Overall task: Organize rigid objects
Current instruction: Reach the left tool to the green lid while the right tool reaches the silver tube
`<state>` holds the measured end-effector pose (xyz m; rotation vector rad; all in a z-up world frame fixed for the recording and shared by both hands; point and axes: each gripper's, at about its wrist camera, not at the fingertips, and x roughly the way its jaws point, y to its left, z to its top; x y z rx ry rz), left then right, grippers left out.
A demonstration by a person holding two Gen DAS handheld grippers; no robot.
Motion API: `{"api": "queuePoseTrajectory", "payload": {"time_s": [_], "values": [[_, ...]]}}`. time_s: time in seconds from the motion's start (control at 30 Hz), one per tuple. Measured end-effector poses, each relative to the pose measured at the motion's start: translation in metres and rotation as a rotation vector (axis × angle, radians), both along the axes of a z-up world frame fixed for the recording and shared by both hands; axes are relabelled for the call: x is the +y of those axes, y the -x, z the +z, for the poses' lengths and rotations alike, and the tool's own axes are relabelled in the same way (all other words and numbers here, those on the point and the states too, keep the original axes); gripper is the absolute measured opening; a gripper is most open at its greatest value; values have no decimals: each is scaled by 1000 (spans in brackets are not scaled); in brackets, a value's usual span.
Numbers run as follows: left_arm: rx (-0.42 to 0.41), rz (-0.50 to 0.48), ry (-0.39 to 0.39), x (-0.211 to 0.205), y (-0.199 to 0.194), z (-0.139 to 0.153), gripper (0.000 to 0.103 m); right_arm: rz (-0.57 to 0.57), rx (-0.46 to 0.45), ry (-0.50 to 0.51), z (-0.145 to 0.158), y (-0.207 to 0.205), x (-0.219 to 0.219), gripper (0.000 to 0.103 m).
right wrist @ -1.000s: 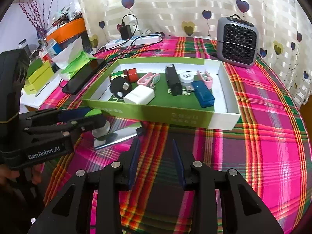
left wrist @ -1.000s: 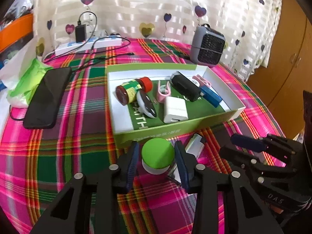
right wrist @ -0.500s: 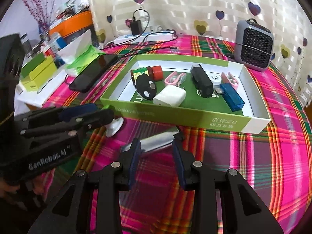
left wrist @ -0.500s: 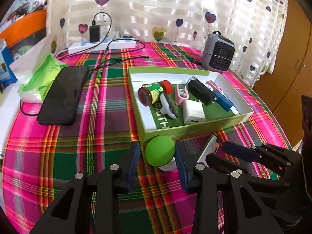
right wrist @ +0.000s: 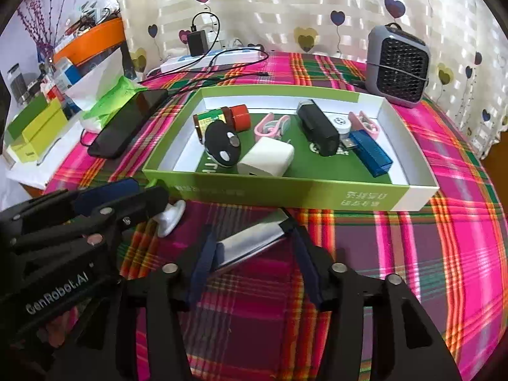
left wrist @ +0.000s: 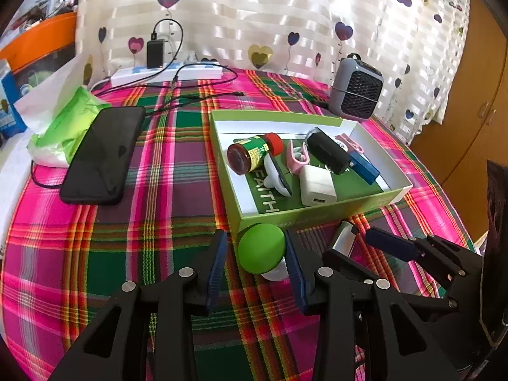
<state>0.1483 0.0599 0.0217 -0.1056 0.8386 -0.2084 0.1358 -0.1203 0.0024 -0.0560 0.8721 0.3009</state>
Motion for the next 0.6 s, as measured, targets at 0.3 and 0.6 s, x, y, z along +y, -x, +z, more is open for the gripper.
{"api": "queuePoseTrajectory", "payload": {"time_s": [0.3,0.6], "values": [[1,3,10,2,0,1,35,-15,53,-21,-4,-8,6,56],[-1,0,8,1,0,1,35,-23,32,62,-8,0,2,56]]}}
